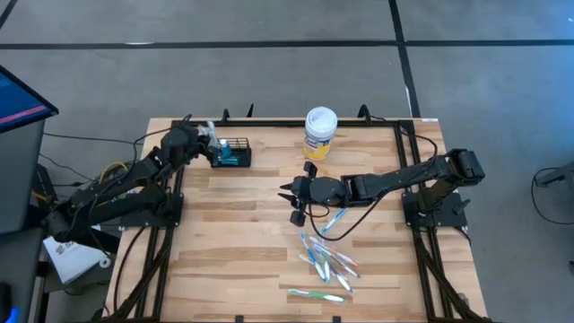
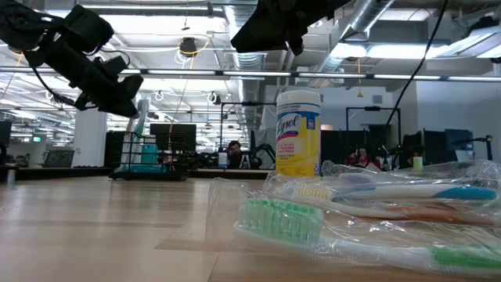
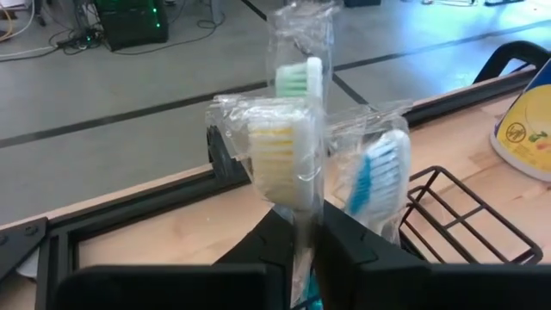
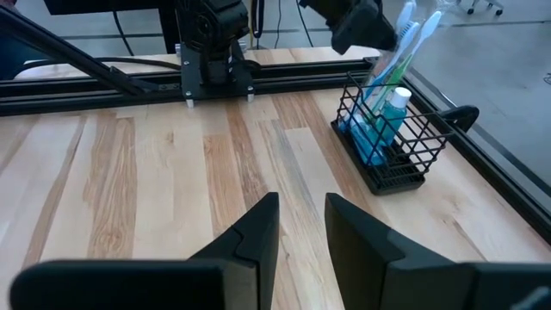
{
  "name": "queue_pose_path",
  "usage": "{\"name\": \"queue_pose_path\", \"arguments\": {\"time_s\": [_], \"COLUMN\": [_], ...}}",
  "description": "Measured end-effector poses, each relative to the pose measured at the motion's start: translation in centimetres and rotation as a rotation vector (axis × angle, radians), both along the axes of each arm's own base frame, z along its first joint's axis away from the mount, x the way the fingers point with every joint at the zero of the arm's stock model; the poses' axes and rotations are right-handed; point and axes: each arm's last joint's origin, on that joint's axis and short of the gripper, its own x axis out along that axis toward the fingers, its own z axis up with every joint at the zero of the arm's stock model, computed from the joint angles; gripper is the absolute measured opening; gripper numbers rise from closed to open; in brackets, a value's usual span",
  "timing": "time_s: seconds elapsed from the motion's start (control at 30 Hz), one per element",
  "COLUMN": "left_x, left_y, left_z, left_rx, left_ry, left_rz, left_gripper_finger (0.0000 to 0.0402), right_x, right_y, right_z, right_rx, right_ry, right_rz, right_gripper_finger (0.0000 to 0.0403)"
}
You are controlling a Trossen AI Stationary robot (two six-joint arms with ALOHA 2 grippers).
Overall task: Pick & Place toothbrushing station
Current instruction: Put the right orange toothbrush into the mesh organizer
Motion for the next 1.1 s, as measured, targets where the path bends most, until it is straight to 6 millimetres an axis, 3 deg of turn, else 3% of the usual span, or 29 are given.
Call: {"name": "queue_pose_path", "arguments": {"time_s": [0.23,0.7,1.1], "left_x": [-0.1,-0.2,-1.2], "left_y": [0.1,0.0,-1.3], "left_z": [0.0,0.2,1.0], "left_rx": [0.005,0.028,0.043], "left_ry": [0.001,0.024,-0.018], "left_rz": [0.014,0.007,-0.047], "left_gripper_finger": [0.0053,0.0145,0.0154], "right_x": [0.0,0.0,0.0], "right_y": [0.0,0.1,0.0], "right_z": [0.0,0.0,-0.1], "right_rx": [0.0,0.0,-0.002], "right_ry": [0.0,0.002,0.01], "right_rz": [0.001,0.002,0.002], "right_gripper_finger": [0.0087,0.0087,0.0087]}}
